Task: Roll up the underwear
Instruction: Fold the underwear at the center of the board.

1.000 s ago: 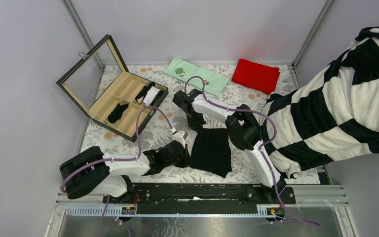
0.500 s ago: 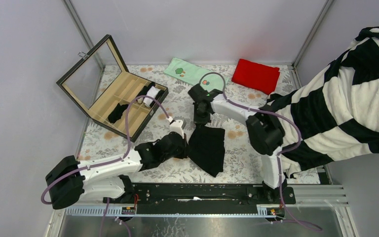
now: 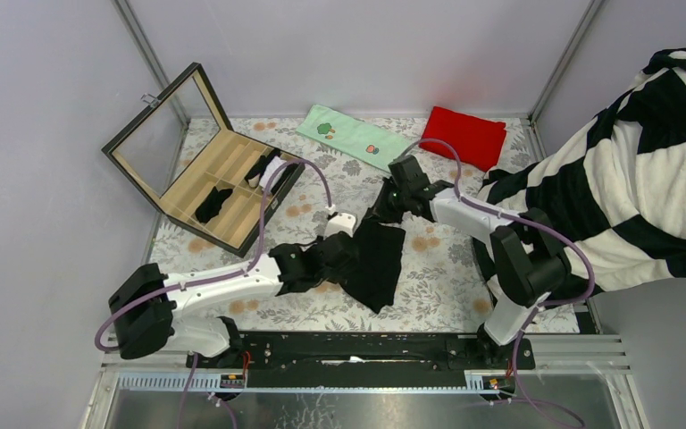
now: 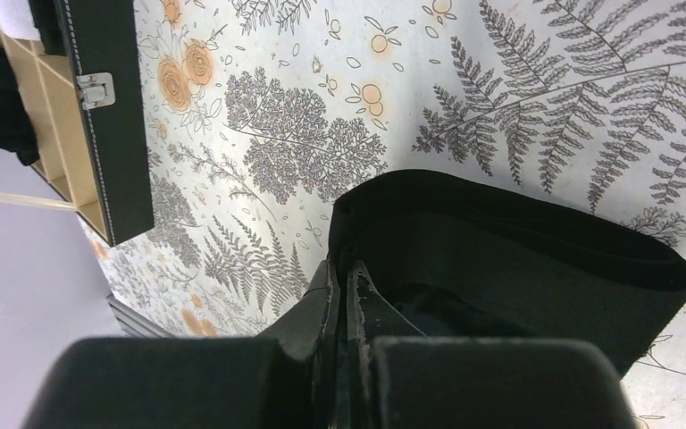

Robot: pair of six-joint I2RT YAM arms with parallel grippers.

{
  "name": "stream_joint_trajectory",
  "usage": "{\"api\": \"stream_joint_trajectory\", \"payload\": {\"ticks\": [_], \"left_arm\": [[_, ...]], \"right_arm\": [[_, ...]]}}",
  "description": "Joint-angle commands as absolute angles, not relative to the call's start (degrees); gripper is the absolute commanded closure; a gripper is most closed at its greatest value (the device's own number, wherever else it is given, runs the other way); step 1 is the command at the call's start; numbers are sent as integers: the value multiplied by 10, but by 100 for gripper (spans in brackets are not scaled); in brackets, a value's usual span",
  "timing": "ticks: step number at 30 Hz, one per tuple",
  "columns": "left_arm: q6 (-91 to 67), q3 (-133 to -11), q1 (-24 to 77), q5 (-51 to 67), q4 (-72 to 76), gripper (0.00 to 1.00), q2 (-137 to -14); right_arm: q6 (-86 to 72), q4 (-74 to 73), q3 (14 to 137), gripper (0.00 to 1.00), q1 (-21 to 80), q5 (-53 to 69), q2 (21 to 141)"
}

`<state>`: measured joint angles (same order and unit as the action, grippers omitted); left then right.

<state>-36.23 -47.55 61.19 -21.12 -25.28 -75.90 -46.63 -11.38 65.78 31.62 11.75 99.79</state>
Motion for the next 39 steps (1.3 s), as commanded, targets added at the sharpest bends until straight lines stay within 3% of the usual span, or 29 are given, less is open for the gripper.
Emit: {"api": "stream_joint_trajectory", "payload": {"ticks": [1,23,39], "left_arm": [[-332,-517,634,-230,-272,100,-779],[-333,-608,736,-206,-250,100,-913],[-351,-631,752,-205,-232,100,-953]], "right_arm": [[-490,-32,607,100,301,144,937],[-491,42,402,100,263,91,776],[-497,65,347,100,254,90,694]]}}
